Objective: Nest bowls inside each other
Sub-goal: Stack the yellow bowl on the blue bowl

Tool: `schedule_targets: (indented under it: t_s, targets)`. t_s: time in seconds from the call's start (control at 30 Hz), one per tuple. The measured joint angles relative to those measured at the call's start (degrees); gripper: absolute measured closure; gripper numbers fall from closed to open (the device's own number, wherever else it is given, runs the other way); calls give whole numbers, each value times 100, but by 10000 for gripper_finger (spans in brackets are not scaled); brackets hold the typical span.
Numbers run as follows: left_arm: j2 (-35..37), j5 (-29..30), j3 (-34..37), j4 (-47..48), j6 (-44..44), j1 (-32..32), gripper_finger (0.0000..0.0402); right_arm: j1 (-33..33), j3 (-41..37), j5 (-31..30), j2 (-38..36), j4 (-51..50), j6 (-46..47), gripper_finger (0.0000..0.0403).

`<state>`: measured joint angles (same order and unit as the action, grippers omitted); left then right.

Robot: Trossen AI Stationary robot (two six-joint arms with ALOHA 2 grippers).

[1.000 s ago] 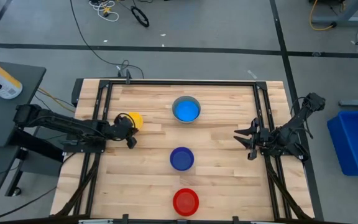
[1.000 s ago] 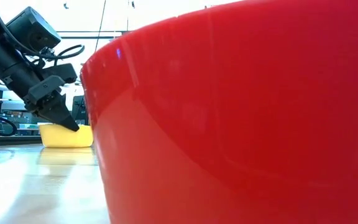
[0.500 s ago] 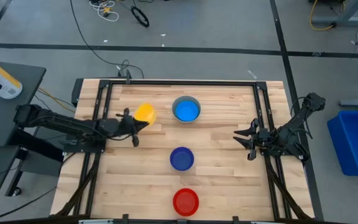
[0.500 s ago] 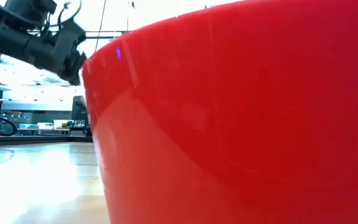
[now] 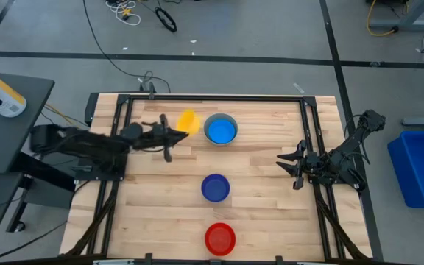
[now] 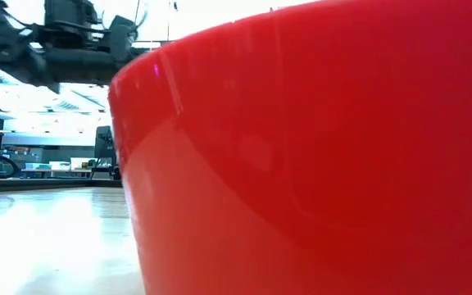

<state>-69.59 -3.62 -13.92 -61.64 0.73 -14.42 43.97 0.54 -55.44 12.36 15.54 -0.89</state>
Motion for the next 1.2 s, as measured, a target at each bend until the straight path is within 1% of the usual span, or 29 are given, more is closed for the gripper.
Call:
schedule_targets:
  t_s: [0.07, 0.23, 0.33, 0.4, 0.47, 0.57, 0.67, 0.77, 0.9, 1.2]
  targets:
    - [-656, -319, -365, -312, -4, -134, 395, 0, 0, 0, 0, 1, 0, 281]
    - [-2198, -1032, -1548, -353, -62, -443, 395, 0, 0, 0, 0, 2, 0, 284]
    - [-2840, -1332, -2079, -104, -248, -629, 395, 0, 0, 0, 0, 2, 0, 284]
    - [-3148, -1505, -2347, 119, -358, -701, 395, 0, 0, 0, 0, 2, 0, 286]
    - [-3372, -1550, -2559, 317, -415, -717, 395, 0, 0, 0, 0, 0, 0, 286]
    - [-3559, -1638, -2816, 597, -410, -672, 395, 0, 0, 0, 0, -6, -17, 286]
    - [-3595, -1647, -3053, 1154, -334, -598, 395, 0, 0, 0, 0, -10, -20, 287]
    - [-3603, -1432, -3253, 1851, -139, -501, 395, 0, 0, 0, 0, -14, -20, 288]
    - [-3603, -1000, -3527, 2691, 144, -409, 395, 0, 0, 0, 0, -16, -20, 289]
    - [-3603, -668, -3950, 3746, 281, -358, 395, 0, 0, 0, 0, -16, -4, 291]
